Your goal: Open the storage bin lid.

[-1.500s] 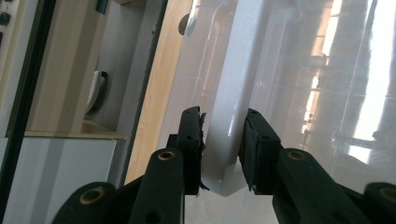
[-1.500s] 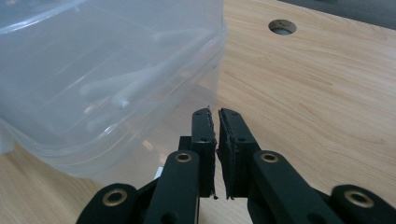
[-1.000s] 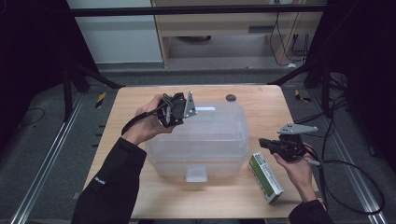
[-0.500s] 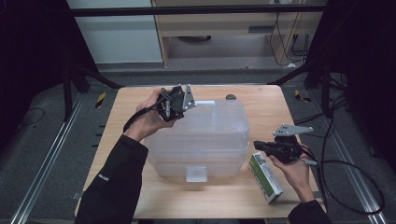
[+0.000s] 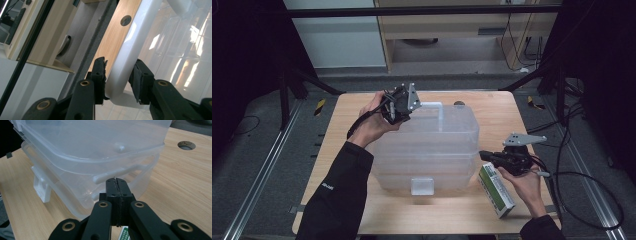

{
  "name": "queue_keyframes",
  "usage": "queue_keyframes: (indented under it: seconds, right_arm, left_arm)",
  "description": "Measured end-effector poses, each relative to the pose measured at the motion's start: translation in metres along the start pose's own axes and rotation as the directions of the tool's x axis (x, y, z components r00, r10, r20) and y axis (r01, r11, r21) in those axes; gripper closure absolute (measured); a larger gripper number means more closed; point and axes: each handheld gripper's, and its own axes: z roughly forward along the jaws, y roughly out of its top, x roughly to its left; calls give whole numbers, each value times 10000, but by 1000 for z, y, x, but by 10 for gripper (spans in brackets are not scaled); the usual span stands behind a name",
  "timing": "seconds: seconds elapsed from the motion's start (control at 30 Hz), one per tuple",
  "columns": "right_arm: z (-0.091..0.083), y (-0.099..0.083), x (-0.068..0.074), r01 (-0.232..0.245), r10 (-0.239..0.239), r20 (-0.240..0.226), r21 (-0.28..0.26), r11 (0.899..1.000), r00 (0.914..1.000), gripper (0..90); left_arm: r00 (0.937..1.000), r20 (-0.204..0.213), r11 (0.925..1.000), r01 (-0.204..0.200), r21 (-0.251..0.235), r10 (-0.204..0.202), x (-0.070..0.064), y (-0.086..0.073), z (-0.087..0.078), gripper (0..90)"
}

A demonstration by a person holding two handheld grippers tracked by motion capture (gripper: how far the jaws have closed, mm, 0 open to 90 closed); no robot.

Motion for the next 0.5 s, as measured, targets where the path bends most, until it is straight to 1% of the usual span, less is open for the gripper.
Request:
queue_keyframes:
  seconds: [0.1, 0.23, 0.27, 0.4, 0.5]
  right_arm:
    - [1, 1, 1, -56, 55, -150, -98, 9999, 9999, 900]
    - [1, 3, 3, 22, -29, -267, -229, 9997, 9996, 900]
    - [1, 4, 4, -12, 0, -407, -301, 9995, 9992, 900]
    - [2, 4, 5, -31, 20, -424, -261, 9997, 9991, 900]
    - [4, 3, 5, 6, -16, -433, -222, 9998, 9991, 900]
  left_arm:
    - [10000, -20, 10000, 30, 36, -30, 2, 1, 1, 659]
    - [10000, -16, 10000, 46, 38, -46, 2, 1, 1, 658]
    - [10000, -6, 10000, 37, 50, -37, 1, 1, 1, 658]
    - [10000, -6, 10000, 16, 57, -16, 0, 0, 0, 658]
    - [9999, 27, 9999, 111, 24, -111, -2, -1, -1, 652]
